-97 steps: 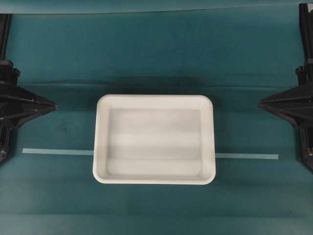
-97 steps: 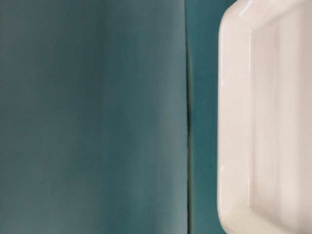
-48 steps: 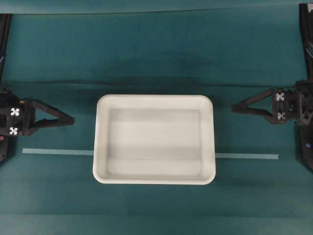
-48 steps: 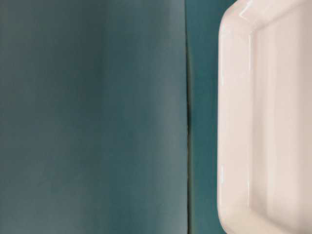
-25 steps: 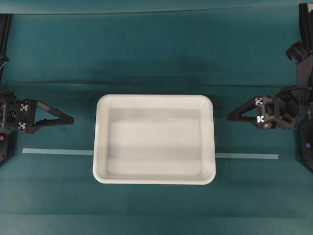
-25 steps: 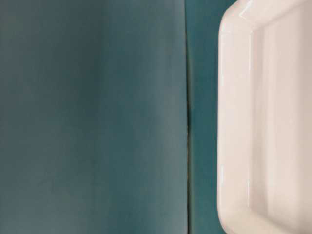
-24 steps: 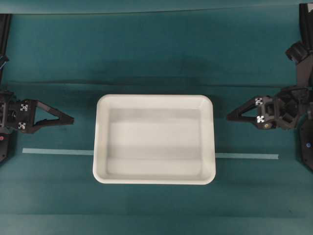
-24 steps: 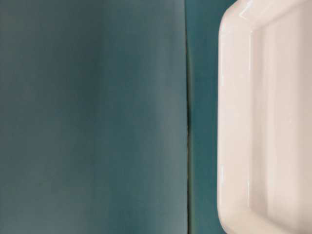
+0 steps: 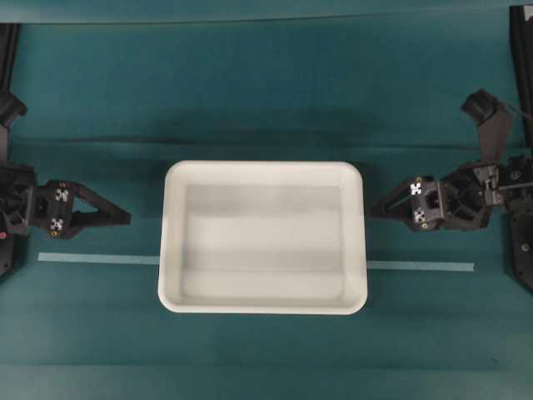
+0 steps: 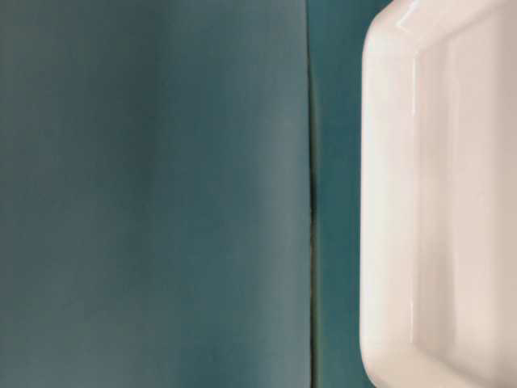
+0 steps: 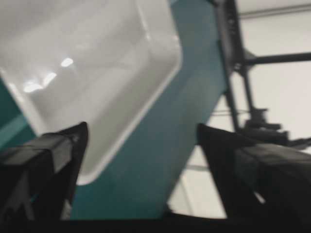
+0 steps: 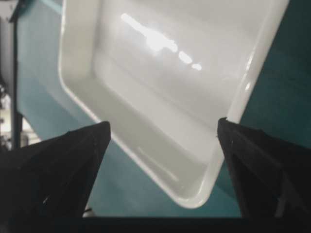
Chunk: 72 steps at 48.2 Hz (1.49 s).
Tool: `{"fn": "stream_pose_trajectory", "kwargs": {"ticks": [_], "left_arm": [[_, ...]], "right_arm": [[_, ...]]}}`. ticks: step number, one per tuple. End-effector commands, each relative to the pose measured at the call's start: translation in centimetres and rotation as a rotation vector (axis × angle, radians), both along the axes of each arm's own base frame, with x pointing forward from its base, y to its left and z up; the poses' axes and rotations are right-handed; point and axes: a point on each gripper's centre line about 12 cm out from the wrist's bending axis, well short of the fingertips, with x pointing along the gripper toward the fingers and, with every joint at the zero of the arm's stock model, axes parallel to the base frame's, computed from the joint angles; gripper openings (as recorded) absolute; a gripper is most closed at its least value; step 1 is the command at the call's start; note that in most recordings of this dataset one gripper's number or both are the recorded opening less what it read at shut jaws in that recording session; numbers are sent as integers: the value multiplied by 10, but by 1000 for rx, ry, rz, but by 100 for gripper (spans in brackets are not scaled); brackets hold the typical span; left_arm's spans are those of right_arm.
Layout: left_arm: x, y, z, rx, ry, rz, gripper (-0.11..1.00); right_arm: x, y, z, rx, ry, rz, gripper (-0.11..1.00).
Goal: Lift the white case with both hands.
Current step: 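Lower both grippers onto the tray rims and close them on the edges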
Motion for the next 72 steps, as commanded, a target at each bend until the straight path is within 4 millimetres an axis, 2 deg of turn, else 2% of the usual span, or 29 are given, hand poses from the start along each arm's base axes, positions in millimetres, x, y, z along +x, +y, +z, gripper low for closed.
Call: {"fn": "stream_pose_trajectory", "kwargs": {"ticks": [1, 14, 25, 33, 53, 63, 72], "left_arm": [[2, 1, -12, 10, 17, -2, 98], [-10, 8, -45, 8, -18, 32, 97], [-10, 7, -64, 4, -14, 30, 97], [-2, 8, -68, 1, -47, 30, 97], [14, 8, -92, -5, -20, 28, 97], [29, 5, -98, -6, -15, 13, 97], [39, 0, -101, -6, -11, -6, 96]], "right_arm": [[4, 2, -9, -9, 1, 3, 94], [-9, 6, -39, 13, -56, -50, 94], [-16, 3, -58, 16, -78, -97, 94], [-11, 4, -66, 3, -77, -96, 94], [-1, 4, -84, 13, -106, -133, 94], [9, 6, -89, 10, -96, -127, 94], [11, 5, -90, 10, -96, -130, 93]]}}
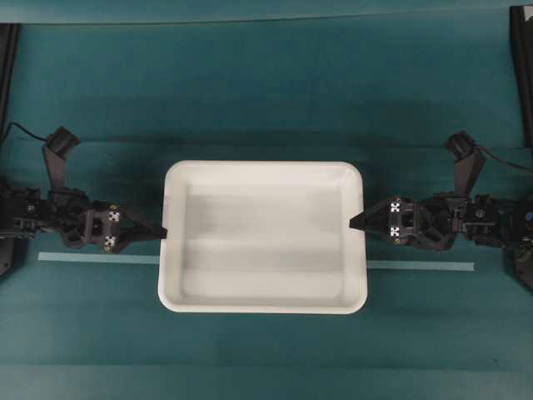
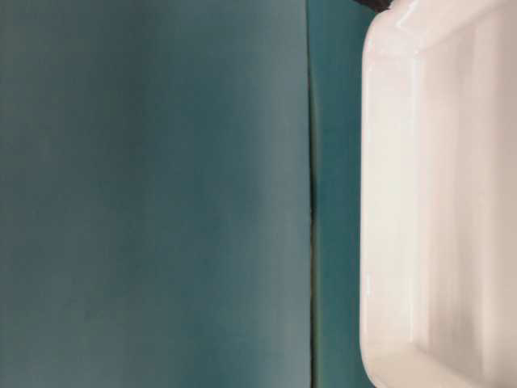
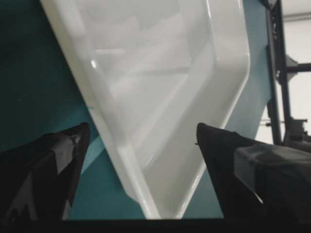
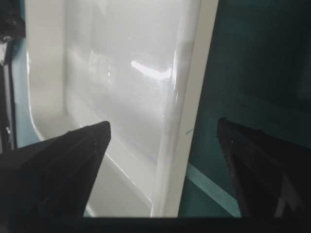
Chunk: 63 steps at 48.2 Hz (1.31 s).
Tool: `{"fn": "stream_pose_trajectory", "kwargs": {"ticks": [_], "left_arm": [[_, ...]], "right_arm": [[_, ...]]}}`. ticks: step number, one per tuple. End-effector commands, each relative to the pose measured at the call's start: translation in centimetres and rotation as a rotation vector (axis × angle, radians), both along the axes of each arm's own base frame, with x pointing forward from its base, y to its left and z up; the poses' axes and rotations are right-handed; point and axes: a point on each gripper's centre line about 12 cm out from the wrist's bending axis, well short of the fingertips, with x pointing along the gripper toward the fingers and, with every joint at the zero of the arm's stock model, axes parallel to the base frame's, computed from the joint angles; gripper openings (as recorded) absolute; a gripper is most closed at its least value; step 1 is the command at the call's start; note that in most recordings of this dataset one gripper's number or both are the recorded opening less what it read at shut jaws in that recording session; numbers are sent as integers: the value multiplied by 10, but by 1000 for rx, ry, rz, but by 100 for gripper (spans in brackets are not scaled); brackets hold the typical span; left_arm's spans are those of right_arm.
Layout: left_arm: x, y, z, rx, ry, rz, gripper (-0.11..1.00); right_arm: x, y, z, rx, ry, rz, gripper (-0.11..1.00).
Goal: Lift the white case with both hands.
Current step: 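Lower both grippers onto the tray rims and close them on the edges, then lift the tray upward with both grippers holding opposite rims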
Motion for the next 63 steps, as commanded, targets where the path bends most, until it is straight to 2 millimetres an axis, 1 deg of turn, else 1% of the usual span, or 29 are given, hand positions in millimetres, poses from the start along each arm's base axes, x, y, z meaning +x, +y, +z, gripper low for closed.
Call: {"fn": "stream_pose_trajectory", "kwargs": {"ticks": [1, 12, 24, 40, 46, 50, 53, 56, 57, 61, 62, 63], "left_arm": [[7, -2, -2, 1, 2, -8, 95], [6, -2, -4, 1, 8, -8, 93], [7, 3, -4, 2, 8, 11, 93], [7, 3, -9, 2, 31, 11, 93], [6, 3, -10, 2, 43, 10, 92], [7, 3, -11, 2, 58, 8, 89], [7, 2, -12, 2, 74, 7, 81], [8, 3, -14, 2, 95, 8, 68], [9, 3, -15, 2, 101, 9, 63], [11, 3, -16, 3, 120, 8, 39], [11, 3, -16, 3, 121, 10, 31], [12, 4, -16, 3, 121, 11, 26]], "right_arm": [[4, 1, -3, -2, 6, 3, 93], [5, 2, -3, -2, 3, 6, 93], [8, 2, -4, -1, 9, 6, 93], [13, 2, -4, 0, 6, 5, 92], [13, 4, -4, 7, 6, 9, 89], [13, 4, -5, 16, 11, 6, 79], [13, 5, -6, 24, 24, 4, 67], [11, 5, -9, 36, 51, 4, 50], [10, 6, -10, 39, 61, 4, 42], [10, 6, -12, 49, 80, 3, 19], [10, 6, -12, 49, 81, 3, 14], [11, 6, -11, 51, 80, 2, 11]]}}
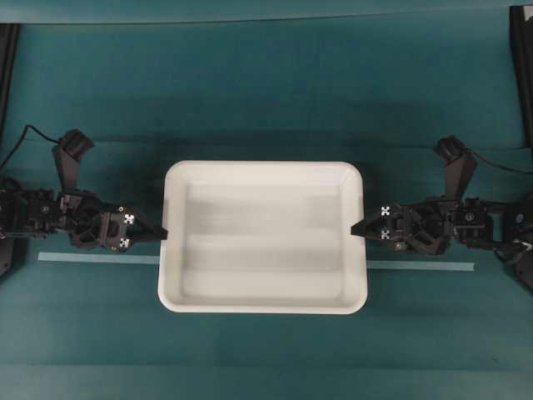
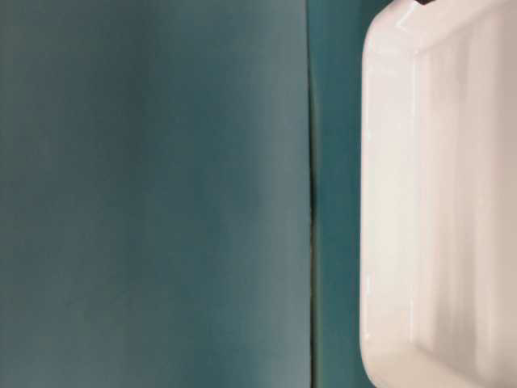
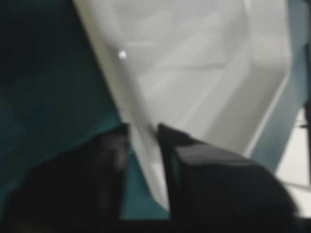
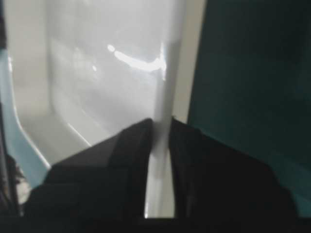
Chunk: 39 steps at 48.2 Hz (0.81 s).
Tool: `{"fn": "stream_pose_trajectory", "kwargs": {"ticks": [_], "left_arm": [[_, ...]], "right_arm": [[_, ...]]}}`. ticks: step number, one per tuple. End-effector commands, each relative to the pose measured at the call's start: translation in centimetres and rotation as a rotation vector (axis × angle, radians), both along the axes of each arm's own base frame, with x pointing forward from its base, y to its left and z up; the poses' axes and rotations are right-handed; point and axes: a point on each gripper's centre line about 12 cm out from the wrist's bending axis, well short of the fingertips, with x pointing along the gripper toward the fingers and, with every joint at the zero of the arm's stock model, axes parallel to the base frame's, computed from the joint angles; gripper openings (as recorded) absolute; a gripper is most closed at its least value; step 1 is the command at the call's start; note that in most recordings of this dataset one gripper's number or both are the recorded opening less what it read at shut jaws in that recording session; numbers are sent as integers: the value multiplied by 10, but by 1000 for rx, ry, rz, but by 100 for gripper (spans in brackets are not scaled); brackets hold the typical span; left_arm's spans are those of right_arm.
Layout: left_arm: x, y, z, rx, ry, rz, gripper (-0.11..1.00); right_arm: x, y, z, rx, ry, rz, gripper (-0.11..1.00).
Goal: Lift the white case with both hands.
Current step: 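Lift the tray upward with both grippers holding opposite rims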
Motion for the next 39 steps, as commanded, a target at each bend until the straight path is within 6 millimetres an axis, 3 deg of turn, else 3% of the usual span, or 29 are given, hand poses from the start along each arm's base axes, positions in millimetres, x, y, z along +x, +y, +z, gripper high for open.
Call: {"fn": "stream_pose_trajectory", "kwargs": {"ticks": [1, 5, 39], "left_arm": [[6, 1, -3, 2, 15, 2, 21], [6, 3, -4, 3, 26, 10, 9], [8, 5, -4, 22, 27, 6, 9]], "right_arm": [[3, 1, -5, 6, 22, 2, 11], [6, 1, -4, 17, 23, -4, 11], [10, 3, -4, 35, 44, -5, 11]]}}
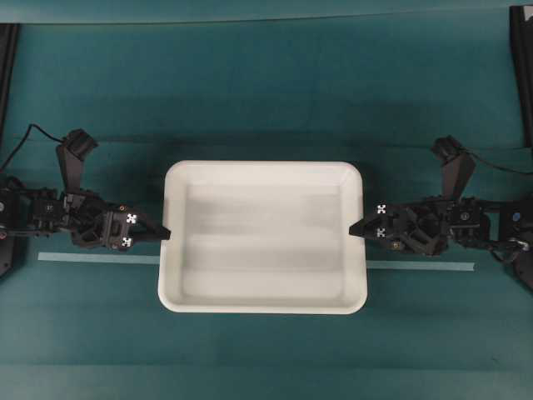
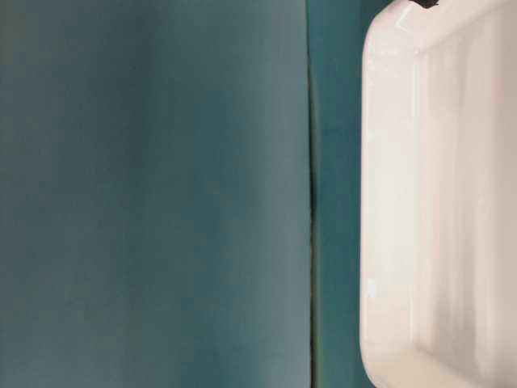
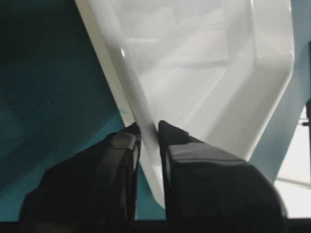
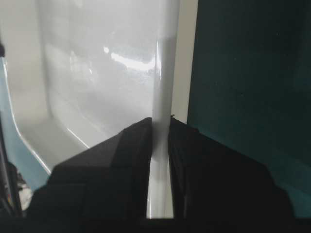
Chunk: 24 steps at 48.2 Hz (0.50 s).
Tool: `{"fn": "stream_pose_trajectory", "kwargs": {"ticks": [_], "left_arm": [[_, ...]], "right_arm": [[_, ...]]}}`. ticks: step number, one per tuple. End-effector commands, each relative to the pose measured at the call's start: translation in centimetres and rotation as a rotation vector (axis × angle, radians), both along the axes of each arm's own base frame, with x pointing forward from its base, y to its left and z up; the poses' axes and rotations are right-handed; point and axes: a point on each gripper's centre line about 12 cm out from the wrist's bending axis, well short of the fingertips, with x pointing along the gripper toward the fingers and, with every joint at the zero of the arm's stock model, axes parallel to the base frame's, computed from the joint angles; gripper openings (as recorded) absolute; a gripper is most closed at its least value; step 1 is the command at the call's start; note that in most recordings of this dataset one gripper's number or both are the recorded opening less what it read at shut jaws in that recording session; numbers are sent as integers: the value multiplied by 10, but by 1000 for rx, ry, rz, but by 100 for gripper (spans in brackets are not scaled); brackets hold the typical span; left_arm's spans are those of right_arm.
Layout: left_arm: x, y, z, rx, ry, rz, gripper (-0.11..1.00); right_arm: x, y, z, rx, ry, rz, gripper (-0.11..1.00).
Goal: Lift the white case with both hands.
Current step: 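Lift the tray upward with both grippers holding opposite rims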
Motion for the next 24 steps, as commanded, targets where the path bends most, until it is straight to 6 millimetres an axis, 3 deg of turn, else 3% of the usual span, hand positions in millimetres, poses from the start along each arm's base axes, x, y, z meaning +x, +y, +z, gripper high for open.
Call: {"fn": "stream_pose_trajectory", "kwargs": {"ticks": [1, 24], "left_arm": [[6, 2, -2, 10, 3, 2, 9], [21, 3, 12, 5, -43, 8, 9]], "right_arm": [[6, 1, -4, -3, 15, 7, 11], [11, 3, 8, 33, 1, -1, 11]]}}
